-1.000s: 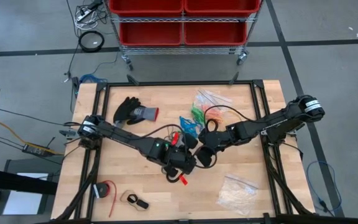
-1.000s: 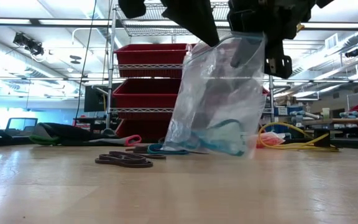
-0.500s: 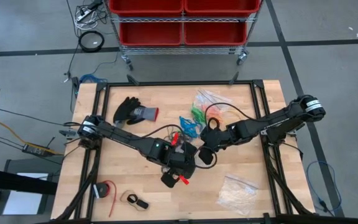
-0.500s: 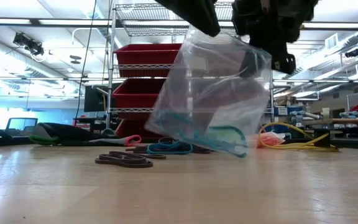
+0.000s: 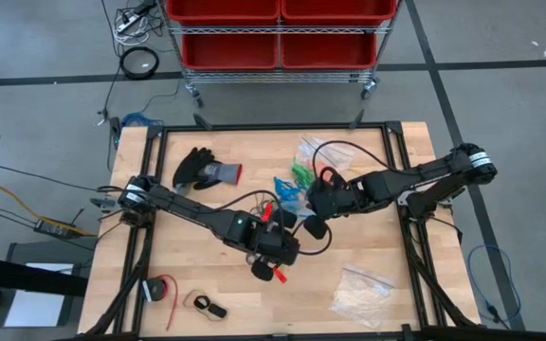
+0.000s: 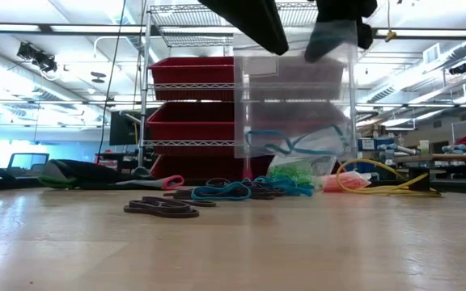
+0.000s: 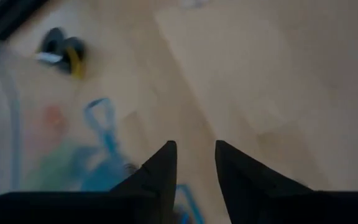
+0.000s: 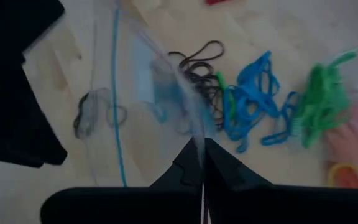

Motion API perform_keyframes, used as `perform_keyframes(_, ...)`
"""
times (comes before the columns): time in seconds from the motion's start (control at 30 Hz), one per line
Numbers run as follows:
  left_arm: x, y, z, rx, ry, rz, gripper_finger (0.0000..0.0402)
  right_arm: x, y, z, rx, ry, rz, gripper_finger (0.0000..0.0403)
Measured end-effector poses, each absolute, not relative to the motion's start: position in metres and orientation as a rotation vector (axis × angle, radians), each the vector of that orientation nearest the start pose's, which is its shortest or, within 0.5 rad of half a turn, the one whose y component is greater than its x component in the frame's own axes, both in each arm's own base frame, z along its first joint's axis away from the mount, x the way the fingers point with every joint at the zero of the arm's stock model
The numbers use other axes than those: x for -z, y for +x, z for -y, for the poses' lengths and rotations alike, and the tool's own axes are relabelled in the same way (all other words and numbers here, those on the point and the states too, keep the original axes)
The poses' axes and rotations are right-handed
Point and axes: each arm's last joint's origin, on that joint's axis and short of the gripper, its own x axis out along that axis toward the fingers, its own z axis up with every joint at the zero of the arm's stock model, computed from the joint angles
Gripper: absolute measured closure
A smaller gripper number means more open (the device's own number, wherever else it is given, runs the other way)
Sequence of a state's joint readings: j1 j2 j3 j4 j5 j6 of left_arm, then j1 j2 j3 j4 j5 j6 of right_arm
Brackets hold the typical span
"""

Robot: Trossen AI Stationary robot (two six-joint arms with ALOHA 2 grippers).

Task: Sort rubber bands
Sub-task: Put the blue rubber band into the transparent zip bag

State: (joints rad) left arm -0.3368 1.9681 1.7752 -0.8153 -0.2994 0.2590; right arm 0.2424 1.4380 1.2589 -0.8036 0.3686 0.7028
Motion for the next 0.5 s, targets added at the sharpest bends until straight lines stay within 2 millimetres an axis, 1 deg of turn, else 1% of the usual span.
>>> perform_keyframes(0.13,-0.286,0.394,0.13,0.074,0.606,-0.981,0.0283,-0.298,0.275,-0.06,0.506,0.291,-0.893,0.0403)
perform_keyframes(0.23,-0.292,0.386,0.128,0.051,0.575,-1.011,0.0289,-0.297,0.271,-0.065,0.527,0.243,-0.901,0.0403)
perform_keyframes(0.4,-0.294,0.378,0.122,0.025,0.515,-1.038,0.0308,-0.297,0.268,-0.073,0.502,0.225,-0.903,0.0403)
perform_keyframes(0.5,-0.288,0.369,0.116,0.039,0.448,-1.023,0.0316,-0.297,0.267,-0.078,0.491,0.224,-0.901,0.0403)
